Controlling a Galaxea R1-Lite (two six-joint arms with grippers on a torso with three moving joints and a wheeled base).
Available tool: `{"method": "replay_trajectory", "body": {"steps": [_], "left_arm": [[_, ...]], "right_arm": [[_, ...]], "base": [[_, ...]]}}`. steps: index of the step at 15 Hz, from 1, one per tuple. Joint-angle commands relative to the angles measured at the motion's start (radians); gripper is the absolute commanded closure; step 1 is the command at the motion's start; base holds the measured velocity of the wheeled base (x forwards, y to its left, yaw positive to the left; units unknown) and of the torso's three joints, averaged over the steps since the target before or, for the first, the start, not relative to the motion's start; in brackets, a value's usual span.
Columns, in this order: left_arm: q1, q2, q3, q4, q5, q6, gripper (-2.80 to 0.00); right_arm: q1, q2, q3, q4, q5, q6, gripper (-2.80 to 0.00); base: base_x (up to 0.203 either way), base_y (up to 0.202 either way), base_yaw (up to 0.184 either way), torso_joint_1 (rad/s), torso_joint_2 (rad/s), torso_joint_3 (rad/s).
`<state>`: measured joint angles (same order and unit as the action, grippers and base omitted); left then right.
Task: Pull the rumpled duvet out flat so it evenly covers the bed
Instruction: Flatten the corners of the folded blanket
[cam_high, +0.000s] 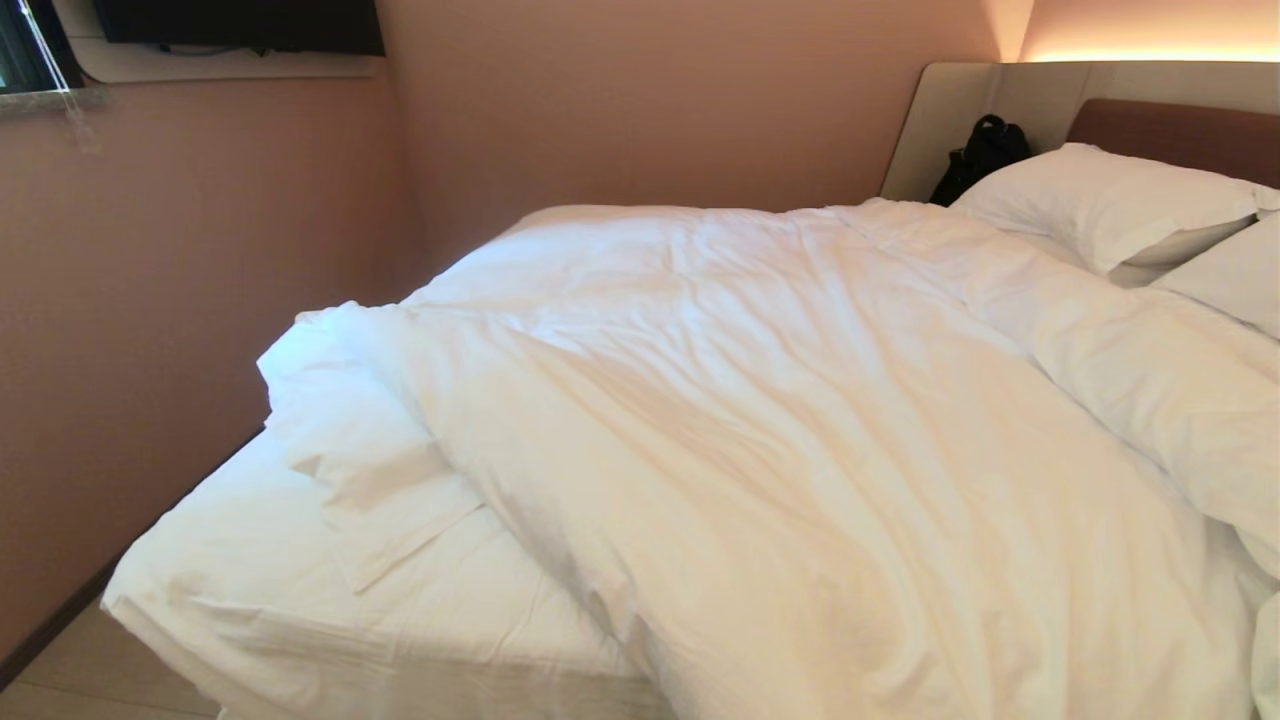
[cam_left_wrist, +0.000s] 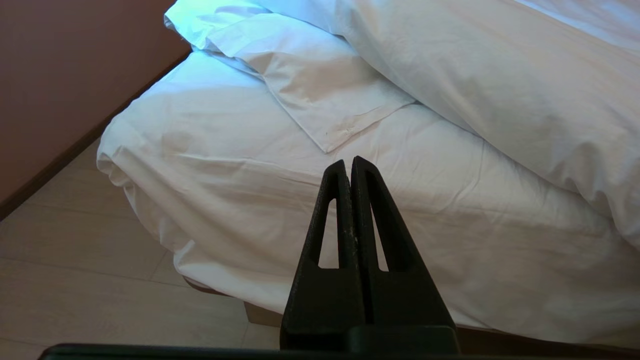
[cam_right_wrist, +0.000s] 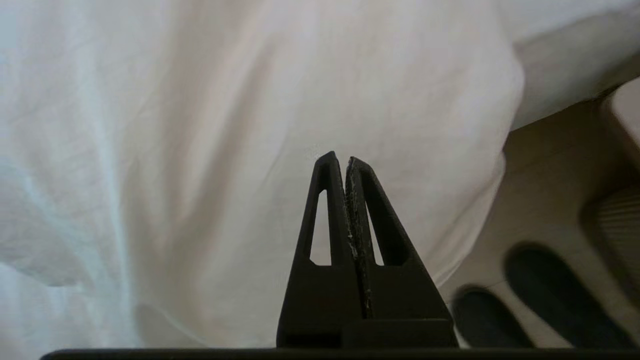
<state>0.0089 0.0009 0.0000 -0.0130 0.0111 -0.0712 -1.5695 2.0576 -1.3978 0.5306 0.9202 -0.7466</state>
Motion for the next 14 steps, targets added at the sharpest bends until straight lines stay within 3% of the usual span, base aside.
{"method": "replay_trajectory", "body": {"steps": [1,8,14], "left_arm": [[0.0,0.001,0.0,-0.001,0.001,-0.001,0.0],[0.0,0.001,0.0,-0.001,0.0,-0.001,0.0],[0.0,0.001,0.0,-0.001,0.001,-0.001,0.0]], "right_arm": [[-0.034,0.058,-0.02,0.129,-0.046,-0.006,0.0],[-0.152,0.14,-0.096,0.129,-0.172,-0.01,0.0],[-0.176,0.286,-0.234,0.129,-0.197,-0.006,0.0]], "base": [[0.0,0.0,0.0,0.0,0.0,0.0],[0.0,0.0,0.0,0.0,0.0,0.0],[0.0,0.0,0.0,0.0,0.0,0.0]]}}
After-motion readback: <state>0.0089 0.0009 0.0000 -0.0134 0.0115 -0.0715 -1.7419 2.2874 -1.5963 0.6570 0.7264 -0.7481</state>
